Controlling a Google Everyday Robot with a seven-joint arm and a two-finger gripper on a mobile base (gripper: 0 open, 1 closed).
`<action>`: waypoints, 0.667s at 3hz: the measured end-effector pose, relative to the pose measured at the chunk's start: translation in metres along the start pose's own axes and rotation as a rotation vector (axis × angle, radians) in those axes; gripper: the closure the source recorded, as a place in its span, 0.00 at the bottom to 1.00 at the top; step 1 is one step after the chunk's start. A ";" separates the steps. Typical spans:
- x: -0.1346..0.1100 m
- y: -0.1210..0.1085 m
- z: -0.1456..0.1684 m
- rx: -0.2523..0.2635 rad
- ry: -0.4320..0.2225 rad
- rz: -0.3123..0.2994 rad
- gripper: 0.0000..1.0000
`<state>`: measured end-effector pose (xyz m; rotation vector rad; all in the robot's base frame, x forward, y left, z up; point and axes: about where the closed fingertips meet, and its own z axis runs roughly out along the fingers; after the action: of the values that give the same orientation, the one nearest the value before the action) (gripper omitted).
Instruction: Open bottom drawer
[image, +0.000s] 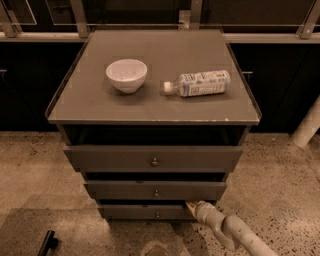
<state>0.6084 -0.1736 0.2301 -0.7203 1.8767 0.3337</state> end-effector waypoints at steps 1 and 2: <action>0.005 -0.015 0.010 0.031 0.020 -0.010 1.00; 0.016 -0.022 0.013 0.060 0.036 0.020 1.00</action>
Offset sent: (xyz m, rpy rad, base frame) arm 0.0219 -0.0281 -0.0300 -0.0213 0.0418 -0.1210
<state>0.6272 -0.1885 0.2124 -0.6706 1.9207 0.2775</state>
